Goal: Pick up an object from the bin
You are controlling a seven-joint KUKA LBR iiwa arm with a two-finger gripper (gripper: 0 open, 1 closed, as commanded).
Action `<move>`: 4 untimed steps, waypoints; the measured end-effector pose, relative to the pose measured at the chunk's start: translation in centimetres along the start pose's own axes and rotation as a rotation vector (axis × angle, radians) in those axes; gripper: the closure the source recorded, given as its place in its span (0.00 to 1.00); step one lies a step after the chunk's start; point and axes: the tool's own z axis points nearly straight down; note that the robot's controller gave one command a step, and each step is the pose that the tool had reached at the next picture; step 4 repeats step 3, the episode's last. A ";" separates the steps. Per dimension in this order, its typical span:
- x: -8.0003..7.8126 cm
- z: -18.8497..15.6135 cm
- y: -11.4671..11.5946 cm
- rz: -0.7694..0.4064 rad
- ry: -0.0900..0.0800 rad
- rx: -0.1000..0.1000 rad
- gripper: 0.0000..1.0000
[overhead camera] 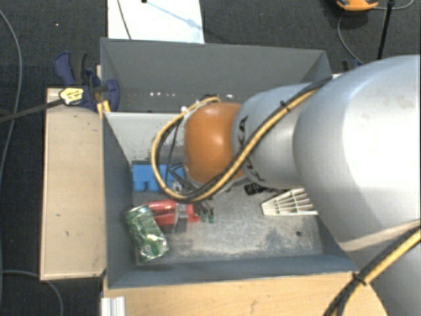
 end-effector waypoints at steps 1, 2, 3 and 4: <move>0.0 0.0 0.0 0.000 0.000 0.000 1.00; 0.0 -0.1 0.0 0.001 0.000 0.000 1.00; 0.2 -0.8 -0.1 0.002 0.005 0.002 1.00; 0.2 -0.8 -0.1 0.002 0.005 0.002 1.00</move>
Offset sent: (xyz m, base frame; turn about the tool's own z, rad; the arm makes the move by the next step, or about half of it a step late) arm 0.0002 -0.0001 0.0096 0.0000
